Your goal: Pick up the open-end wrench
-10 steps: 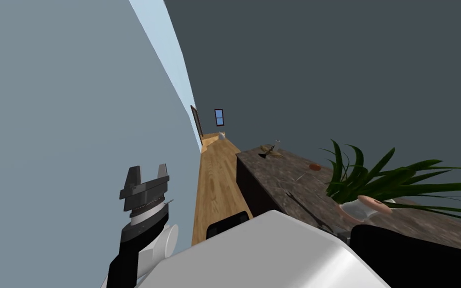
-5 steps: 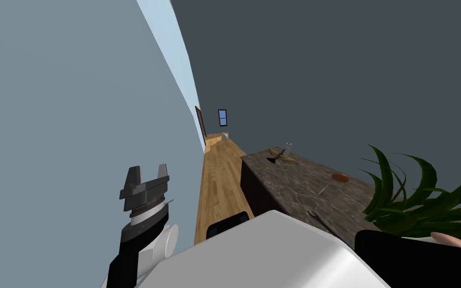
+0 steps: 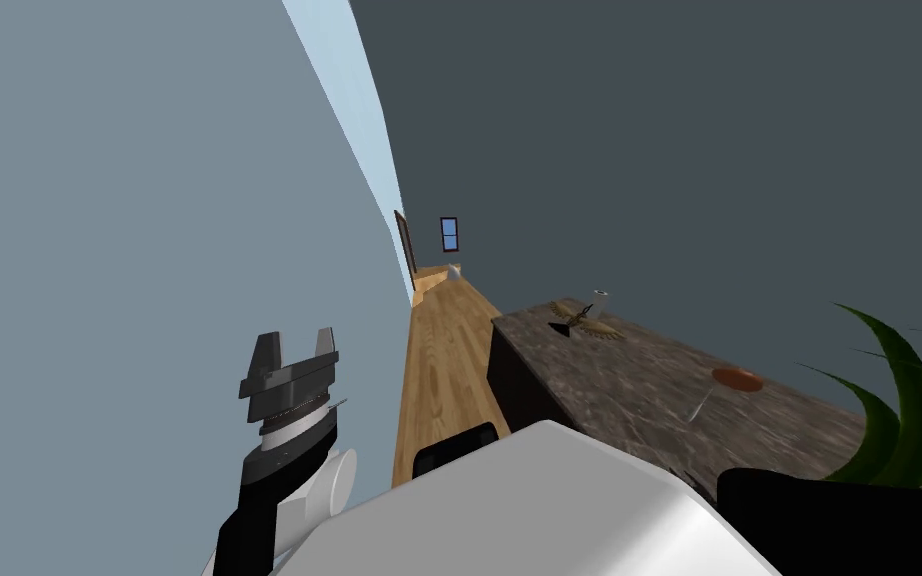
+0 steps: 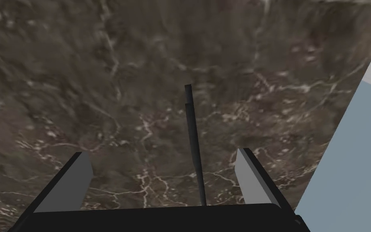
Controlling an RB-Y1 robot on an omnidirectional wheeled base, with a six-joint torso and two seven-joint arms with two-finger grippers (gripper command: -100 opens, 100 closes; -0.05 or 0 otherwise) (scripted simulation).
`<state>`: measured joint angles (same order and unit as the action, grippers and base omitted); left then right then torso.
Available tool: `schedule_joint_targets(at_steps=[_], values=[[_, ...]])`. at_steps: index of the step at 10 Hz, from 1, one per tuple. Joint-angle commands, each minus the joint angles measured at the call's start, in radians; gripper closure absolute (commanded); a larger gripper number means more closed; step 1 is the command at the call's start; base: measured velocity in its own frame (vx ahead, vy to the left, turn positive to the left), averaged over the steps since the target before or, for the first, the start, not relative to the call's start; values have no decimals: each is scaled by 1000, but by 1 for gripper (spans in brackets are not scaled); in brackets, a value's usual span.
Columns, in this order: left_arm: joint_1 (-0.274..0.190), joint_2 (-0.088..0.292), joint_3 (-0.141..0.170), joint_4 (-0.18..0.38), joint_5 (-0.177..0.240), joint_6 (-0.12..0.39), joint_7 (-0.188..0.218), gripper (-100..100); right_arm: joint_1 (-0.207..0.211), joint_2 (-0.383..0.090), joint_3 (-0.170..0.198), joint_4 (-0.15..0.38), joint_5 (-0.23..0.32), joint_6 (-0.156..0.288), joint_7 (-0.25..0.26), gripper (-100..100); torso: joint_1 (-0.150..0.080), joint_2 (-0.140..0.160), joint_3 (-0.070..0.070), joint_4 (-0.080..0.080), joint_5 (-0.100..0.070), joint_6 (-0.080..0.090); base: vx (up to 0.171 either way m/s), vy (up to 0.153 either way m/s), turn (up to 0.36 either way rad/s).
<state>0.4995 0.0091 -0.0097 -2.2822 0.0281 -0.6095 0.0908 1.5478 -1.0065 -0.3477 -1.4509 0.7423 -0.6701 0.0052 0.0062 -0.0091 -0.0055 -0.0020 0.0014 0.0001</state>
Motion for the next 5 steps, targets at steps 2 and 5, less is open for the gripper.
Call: schedule_joint_targets(at_steps=[2,5], values=[[0,0,0,0,0,0,0,0,66,-58,28,22,62,8,-15,-100,0,-2,-1,0,0,0,208,32,78],[0,0,0,0,0,0,0,0,108,-109,60,60,113,1,-22,-100,2,-3,-2,-1,0,0,185,63,51]])
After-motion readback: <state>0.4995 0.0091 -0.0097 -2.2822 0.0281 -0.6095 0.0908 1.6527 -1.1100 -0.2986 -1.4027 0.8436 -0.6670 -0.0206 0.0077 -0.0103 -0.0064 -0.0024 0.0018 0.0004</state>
